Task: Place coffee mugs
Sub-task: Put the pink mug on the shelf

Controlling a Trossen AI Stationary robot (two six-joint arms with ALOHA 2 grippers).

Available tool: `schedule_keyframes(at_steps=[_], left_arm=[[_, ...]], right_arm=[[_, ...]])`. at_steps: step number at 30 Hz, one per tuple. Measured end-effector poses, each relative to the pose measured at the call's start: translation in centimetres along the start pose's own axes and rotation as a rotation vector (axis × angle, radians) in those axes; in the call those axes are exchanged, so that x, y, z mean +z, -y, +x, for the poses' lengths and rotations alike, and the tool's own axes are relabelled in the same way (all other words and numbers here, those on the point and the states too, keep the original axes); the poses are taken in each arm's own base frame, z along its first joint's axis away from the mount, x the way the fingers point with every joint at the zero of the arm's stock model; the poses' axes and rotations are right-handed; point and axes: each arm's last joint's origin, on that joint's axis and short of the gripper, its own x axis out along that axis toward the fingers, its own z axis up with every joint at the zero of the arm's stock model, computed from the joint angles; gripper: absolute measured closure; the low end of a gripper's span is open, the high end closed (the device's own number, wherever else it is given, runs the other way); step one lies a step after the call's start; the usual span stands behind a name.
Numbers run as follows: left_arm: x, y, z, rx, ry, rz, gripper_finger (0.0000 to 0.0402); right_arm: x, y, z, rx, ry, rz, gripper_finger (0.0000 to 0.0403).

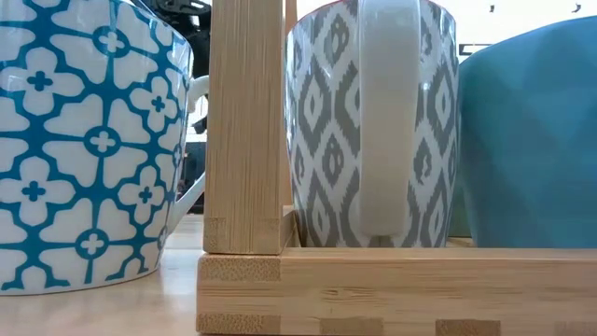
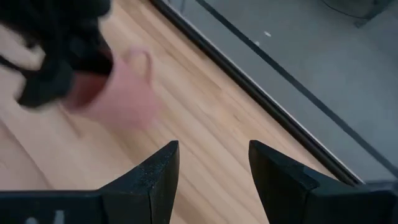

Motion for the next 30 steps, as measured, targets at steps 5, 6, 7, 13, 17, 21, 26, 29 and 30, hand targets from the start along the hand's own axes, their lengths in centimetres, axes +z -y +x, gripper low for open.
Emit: schedule_keyframes(at_steps=[5,6,7,13,17,21,26,29,30], left_arm=[[1.2,0.1,0.1,-0.053,0.09,-0.03,0.037],[1.3,0.1,0.1,-0.07,0.094,-0.036,0.037],[1.4,0.1,0.1,-0.085,0.092,-0.039,0.037],[1.3,-0.1,0.3,-0.162,0.019,-0.1,0.037],[0.7,-0.5,0.4,-0.202,-0.089,-0.143,0.037],[-0.3,-1.0,0.3,-0.17,-0.207,-0.134,0.037],[-1.6,-1.8,0.1,-0.091,-0.348,-0.133,0.037],[-2.0,-2.0,0.0,-0.062,-0.392,-0.126,0.037],[-2.1,-2.1,-0.1,-0.057,-0.4,-0.125,0.037]], right_arm=[[1.5,0.3,0.7,0.104,0.042,0.017,0.0203],[1.6,0.3,0.8,0.125,0.044,0.018,0.0203],[1.8,0.3,0.9,0.143,0.048,0.019,0.0203],[2.2,0.7,1.2,0.163,0.049,0.035,0.0203],[2.3,0.9,1.4,0.161,0.045,0.042,0.0203],[2.3,1.0,1.5,0.162,0.043,0.045,0.0203],[2.3,1.0,1.5,0.162,0.043,0.044,0.0203],[2.3,1.0,1.5,0.162,0.043,0.045,0.0203],[2.3,1.0,1.5,0.162,0.043,0.045,0.0203]])
